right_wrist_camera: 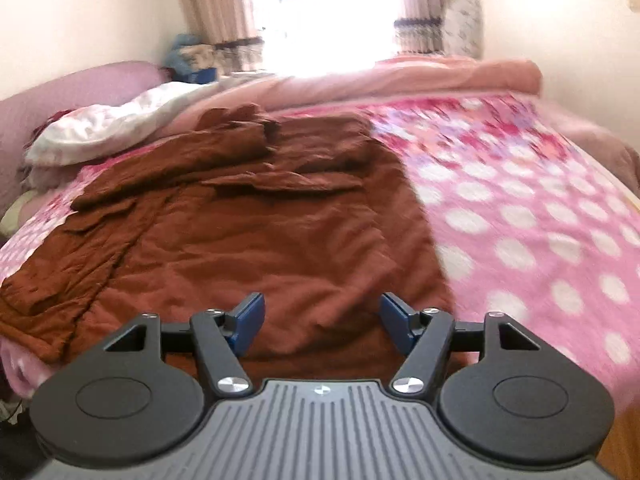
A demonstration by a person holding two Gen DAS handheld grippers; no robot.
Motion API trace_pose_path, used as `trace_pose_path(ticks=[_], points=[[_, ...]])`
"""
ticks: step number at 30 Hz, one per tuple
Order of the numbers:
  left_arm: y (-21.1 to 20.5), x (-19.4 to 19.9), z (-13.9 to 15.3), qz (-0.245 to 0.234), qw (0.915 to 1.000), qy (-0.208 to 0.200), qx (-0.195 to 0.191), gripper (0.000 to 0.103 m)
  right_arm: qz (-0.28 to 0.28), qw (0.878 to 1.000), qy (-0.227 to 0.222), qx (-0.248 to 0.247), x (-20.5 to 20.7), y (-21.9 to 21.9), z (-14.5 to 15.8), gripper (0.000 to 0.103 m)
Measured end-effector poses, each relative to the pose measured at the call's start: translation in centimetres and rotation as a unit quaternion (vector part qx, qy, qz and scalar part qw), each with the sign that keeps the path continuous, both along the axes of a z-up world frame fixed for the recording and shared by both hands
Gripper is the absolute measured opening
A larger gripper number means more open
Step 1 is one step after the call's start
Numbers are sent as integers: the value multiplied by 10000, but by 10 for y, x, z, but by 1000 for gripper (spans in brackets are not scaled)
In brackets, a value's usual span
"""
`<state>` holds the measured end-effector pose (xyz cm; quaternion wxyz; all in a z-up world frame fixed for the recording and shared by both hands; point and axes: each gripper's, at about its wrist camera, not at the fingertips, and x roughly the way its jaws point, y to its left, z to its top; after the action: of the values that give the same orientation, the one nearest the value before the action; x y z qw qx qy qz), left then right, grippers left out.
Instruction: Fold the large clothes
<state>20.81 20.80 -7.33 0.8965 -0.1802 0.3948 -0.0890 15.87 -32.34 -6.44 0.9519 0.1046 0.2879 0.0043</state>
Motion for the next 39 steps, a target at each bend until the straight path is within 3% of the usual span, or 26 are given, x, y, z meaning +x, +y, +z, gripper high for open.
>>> trace_pose_path(ticks=[2,9,12,19,20,23,24,25,26,28,39], points=[[-1,0,-2,-47,9995,191,252,85,-184,9998,58,65,-4,-13,1,70],[-25,-2,-6,-654,9976,221,92,85,-452,9984,295,177,-11,-42,2,67],[-37,3,-7,-661,9971,198,322,85,-355,9983,391,246,-7,-43,-1,67],[-40,14,-8,-503,9984,170,211,81,-369,9960,605,544,-2,-51,-17,66],[-41,14,-9,-481,9987,137,131,81,-312,9955,620,639,-1,-50,-19,63],[-45,14,-12,-623,9980,63,58,80,-225,9959,590,649,0,-43,-20,42],[-48,14,-11,-618,9980,33,97,75,-166,9958,595,669,1,-42,-20,26],[-50,13,-11,-617,9980,5,128,62,-129,9955,582,736,0,-42,-20,21],[-49,13,-11,-575,9983,25,84,12,-138,9955,577,733,0,-42,-19,19],[-45,15,-14,-558,9979,43,-331,12,-100,9962,549,668,-1,-41,-17,16],[-59,23,5,-713,9974,-38,30,12,42,9978,255,616,-2,-41,7,14]])
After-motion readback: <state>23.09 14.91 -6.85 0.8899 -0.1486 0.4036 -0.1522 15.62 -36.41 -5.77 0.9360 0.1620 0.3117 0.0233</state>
